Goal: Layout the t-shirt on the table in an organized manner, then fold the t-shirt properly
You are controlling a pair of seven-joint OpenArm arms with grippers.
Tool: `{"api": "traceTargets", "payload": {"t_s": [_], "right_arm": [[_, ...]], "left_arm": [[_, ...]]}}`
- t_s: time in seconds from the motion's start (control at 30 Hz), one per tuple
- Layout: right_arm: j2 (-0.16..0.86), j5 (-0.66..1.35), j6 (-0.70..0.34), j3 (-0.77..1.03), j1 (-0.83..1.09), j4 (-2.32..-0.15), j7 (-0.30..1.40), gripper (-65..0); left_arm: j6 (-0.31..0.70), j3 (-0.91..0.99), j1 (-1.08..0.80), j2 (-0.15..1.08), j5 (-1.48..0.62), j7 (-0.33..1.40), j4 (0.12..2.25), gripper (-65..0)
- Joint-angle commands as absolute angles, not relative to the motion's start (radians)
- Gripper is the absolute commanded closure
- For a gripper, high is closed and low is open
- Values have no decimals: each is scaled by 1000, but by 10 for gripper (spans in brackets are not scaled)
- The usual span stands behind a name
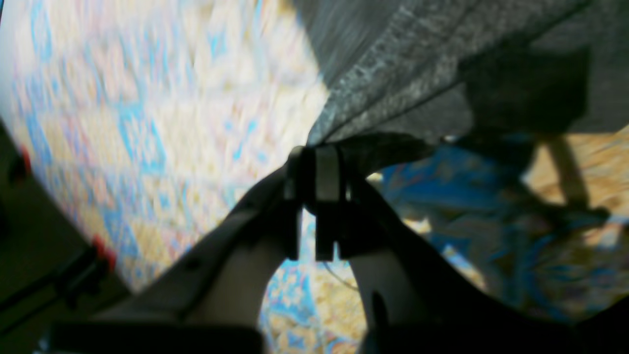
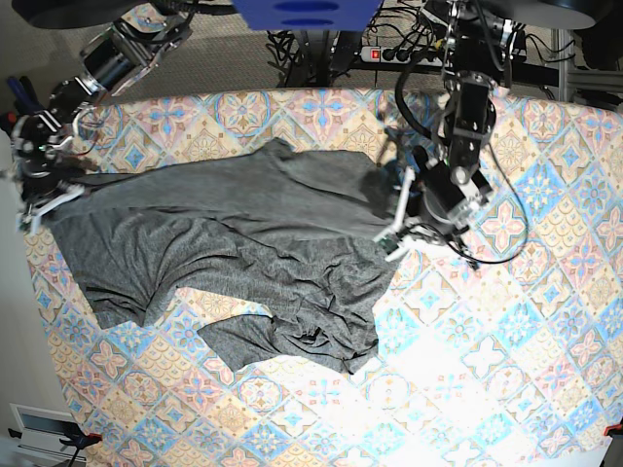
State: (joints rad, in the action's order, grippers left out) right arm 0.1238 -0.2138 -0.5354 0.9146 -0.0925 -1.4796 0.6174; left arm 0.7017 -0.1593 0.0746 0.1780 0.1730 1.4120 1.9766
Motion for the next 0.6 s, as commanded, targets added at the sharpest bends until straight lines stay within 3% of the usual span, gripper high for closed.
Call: {"api": "traceTargets", "payload": {"t_s": [0.0, 0.2, 0.57], "right_arm": [[157, -220, -498, 918, -131, -1489, 588, 0], [162, -308, -475, 917, -213, -1437, 585, 0], [162, -360, -469, 897, -229, -1270, 414, 0]], "left_arm": [[698, -159, 110, 179, 171, 1395, 1974, -26], [698, -157, 142, 179, 171, 1351, 1865, -27], [698, -156, 151, 177, 174, 1245, 1716, -28]]}}
